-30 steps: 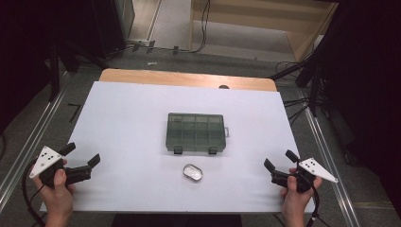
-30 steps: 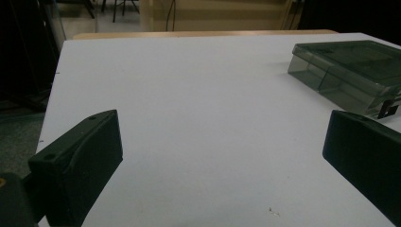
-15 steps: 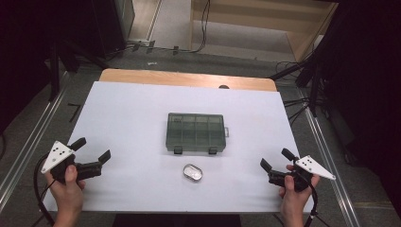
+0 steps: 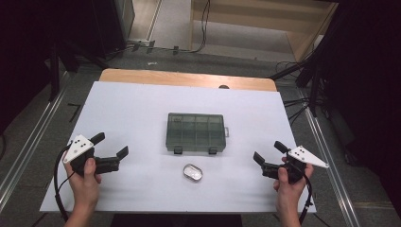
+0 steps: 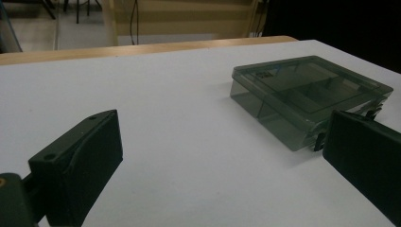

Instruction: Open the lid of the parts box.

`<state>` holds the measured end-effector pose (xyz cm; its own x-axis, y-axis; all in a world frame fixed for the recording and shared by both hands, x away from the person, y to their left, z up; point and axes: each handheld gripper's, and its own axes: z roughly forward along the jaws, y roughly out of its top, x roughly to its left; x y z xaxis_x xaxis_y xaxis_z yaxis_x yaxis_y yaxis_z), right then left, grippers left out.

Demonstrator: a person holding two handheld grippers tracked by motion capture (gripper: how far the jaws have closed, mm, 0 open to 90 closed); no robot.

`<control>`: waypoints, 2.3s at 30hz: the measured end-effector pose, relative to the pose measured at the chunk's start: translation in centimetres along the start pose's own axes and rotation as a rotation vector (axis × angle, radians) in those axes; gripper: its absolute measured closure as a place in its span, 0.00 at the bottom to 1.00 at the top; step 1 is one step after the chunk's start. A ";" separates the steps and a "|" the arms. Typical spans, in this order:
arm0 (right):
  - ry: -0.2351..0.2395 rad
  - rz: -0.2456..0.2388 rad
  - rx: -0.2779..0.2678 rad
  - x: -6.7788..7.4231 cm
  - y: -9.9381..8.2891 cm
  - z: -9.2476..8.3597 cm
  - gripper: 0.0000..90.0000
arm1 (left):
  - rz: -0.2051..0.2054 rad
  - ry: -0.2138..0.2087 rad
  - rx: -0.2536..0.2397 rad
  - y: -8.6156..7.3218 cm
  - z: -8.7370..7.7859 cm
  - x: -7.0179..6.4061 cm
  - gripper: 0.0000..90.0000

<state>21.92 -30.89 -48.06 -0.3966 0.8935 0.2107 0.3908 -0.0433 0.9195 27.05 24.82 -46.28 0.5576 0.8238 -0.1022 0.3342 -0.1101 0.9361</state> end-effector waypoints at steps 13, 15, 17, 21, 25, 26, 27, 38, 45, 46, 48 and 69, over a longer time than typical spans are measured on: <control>-0.014 -0.006 -0.003 0.7 2.1 1.9 0.00 | 0.016 -0.023 0.006 1.4 2.2 -1.4 0.00; -0.007 -0.014 -0.003 0.9 2.3 2.1 0.00 | 0.029 -0.029 0.008 1.6 2.4 -1.6 0.00; 0.008 -0.022 -0.004 1.1 2.6 2.4 0.00 | 0.025 -0.038 0.004 1.7 2.7 -1.8 0.00; 0.027 -0.031 -0.001 1.5 3.1 2.9 0.00 | 0.024 -0.047 0.002 2.0 3.3 -2.0 0.00; 0.056 -0.044 0.014 1.8 3.5 3.7 0.01 | 0.021 -0.065 0.003 2.4 4.0 -2.4 0.00; 0.071 -0.044 0.015 1.9 3.6 3.8 0.07 | 0.014 -0.079 0.002 2.5 4.3 -2.5 0.00; 0.071 -0.046 0.011 2.1 3.7 4.0 0.11 | 0.007 -0.093 0.002 2.5 4.6 -2.6 0.00; 0.109 -0.025 0.031 2.4 3.9 5.7 0.39 | 0.000 -0.167 0.073 2.0 7.0 -3.9 0.19; 0.161 -0.067 0.090 2.8 3.3 6.8 0.74 | 0.024 -0.206 0.100 1.6 7.5 -4.6 0.56; 0.161 -0.082 0.101 2.9 3.2 6.9 0.78 | 0.036 -0.210 0.115 1.5 7.7 -4.6 0.64; 0.173 -0.096 0.115 3.0 3.1 7.0 0.85 | 0.032 -0.221 0.157 1.3 7.9 -4.5 0.78; 0.138 -0.093 0.288 3.4 0.1 9.5 0.98 | 0.041 -0.311 0.324 -0.6 9.8 -4.9 0.99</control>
<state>28.52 -23.65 -50.38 -0.5424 0.8180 0.1917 0.5586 0.1807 0.8095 31.61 15.41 -49.64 0.7605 0.6145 -0.2098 0.5001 -0.3481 0.7929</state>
